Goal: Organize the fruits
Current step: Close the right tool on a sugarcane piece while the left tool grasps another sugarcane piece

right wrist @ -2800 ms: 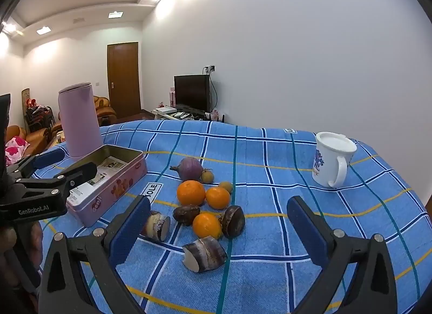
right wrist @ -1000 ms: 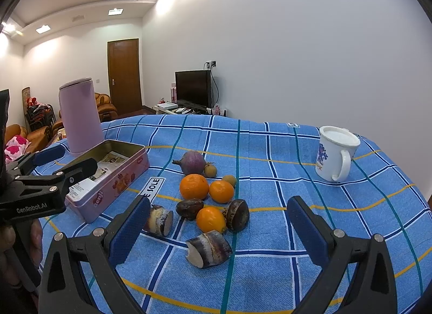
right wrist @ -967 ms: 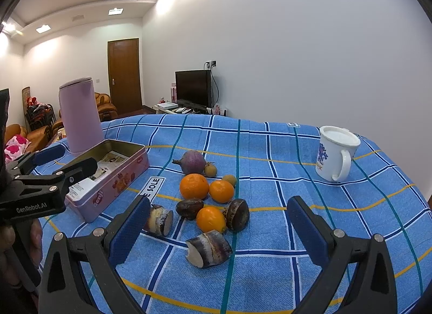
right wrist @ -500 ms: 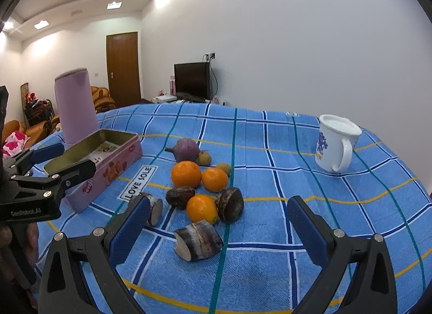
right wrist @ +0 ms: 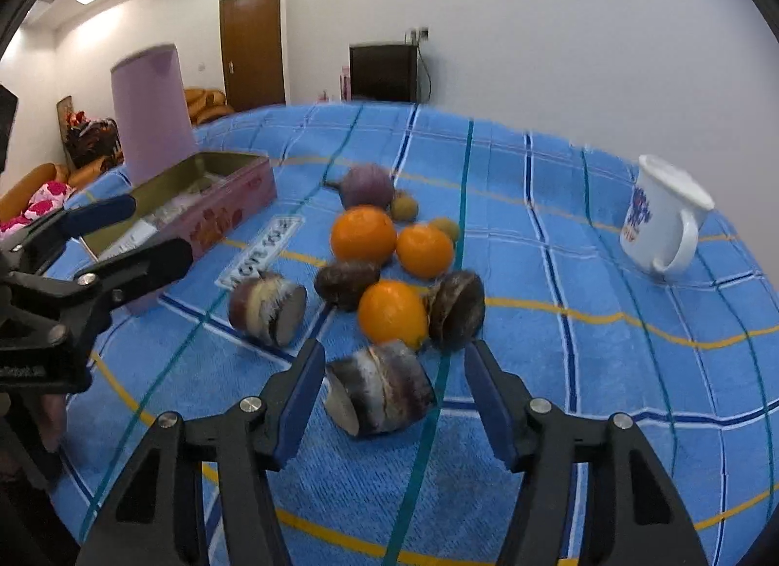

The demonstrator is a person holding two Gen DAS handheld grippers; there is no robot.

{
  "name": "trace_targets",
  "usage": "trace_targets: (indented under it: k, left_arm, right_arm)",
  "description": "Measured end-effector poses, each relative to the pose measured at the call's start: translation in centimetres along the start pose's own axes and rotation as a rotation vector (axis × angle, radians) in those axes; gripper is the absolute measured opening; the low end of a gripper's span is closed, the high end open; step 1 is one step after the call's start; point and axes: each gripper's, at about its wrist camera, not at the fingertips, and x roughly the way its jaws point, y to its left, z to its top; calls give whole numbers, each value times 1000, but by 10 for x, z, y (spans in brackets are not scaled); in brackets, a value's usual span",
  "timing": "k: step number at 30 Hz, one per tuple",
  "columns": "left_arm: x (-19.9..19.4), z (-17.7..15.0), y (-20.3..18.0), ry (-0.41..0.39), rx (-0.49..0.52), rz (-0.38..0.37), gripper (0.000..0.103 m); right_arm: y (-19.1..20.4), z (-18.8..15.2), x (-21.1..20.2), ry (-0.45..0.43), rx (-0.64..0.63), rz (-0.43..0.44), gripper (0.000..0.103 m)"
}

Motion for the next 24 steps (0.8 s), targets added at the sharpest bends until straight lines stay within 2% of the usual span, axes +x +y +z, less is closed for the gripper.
trace_targets:
  k: [2, 3, 7, 9, 12, 18, 22, 24]
  left_arm:
    - [4, -1, -5, 18, 14, -11, 101]
    - [5, -1, -7, 27, 22, -17, 99]
    - [14, -2, -15, 66, 33, -48, 87]
    - [17, -2, -18, 80, 37, -61, 84]
    - [22, -3, -24, 98, 40, -77, 84]
    - [37, -2, -39, 154, 74, -102, 79]
    - [51, -1, -47, 208, 91, -99, 59]
    - [56, -2, -47, 237, 89, -105, 53]
  right_arm:
    - [-1, -1, 7, 38, 6, 28, 55]
    - [-1, -2, 7, 41, 7, 34, 45]
    - [-1, -3, 5, 38, 14, 40, 45]
    - [-5, -3, -1, 10, 29, 35, 44]
    - [-12, -4, -12, -46, 63, 16, 44]
    - [-23, -6, -19, -82, 132, -17, 44]
    - [-22, -5, -20, -86, 130, -21, 44]
    - [-21, -4, -19, -83, 123, -23, 44]
